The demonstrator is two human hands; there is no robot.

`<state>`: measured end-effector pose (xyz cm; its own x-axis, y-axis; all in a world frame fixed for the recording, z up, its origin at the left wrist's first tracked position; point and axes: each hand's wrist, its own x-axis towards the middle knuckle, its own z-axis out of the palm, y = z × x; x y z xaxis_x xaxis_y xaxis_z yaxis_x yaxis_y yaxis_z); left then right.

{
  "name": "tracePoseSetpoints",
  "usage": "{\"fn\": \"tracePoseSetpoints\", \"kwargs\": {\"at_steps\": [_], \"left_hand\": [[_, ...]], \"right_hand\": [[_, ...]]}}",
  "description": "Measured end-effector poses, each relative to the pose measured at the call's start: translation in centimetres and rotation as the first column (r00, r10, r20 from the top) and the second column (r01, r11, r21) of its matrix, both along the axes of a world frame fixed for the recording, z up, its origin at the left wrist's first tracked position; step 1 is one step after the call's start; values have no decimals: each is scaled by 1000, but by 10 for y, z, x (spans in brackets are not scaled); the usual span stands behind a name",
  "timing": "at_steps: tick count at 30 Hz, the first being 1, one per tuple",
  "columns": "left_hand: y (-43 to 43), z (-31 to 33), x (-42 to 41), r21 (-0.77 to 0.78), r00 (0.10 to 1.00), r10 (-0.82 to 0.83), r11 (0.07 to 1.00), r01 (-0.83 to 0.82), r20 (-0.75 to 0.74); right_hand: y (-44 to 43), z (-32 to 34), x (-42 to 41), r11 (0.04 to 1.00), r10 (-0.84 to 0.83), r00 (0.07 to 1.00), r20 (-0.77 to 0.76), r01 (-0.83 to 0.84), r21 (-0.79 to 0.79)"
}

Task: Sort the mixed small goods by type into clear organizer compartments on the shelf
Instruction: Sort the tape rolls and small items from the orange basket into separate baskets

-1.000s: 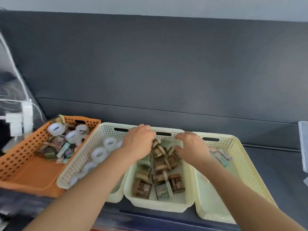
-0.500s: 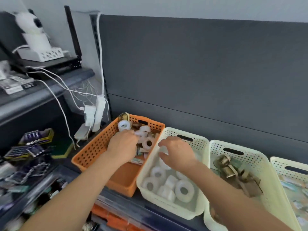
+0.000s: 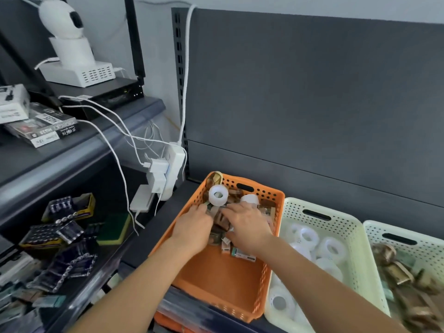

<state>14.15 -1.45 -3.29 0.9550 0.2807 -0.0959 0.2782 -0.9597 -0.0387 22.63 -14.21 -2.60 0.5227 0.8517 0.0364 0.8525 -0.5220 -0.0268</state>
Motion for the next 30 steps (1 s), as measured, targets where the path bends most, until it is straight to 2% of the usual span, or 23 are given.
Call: {"fn": "tracePoseSetpoints", "kwargs": {"at_steps": [4, 9, 13, 18, 21, 25, 30], "left_hand": [[8, -2, 1, -56, 998, -36, 998, 39, 54], [13, 5, 0, -181, 991, -24, 982, 48, 133], [11, 22, 5, -365, 969, 46, 930, 47, 241], [-28, 44, 21, -536, 948, 35, 831, 147, 316], [-69, 49, 36, -595, 931, -11, 766, 242, 365], [-135, 49, 58, -576, 907, -6, 771, 273, 421], [-222, 48, 79, -547, 886, -146, 739, 393, 439]], "right_hand": [[11, -11, 3, 998, -55, 997, 52, 53, 38], [8, -11, 5, 969, -81, 997, -18, 83, 231], [-10, 6, 8, 876, -90, 973, -210, 178, 448], [-59, 26, 12, 733, -183, 937, -297, 331, 594], [-106, 30, 16, 683, -267, 915, -301, 400, 611], [-180, 30, 23, 646, -416, 863, -288, 503, 574], [-269, 24, 26, 611, -584, 765, -270, 634, 474]]}}
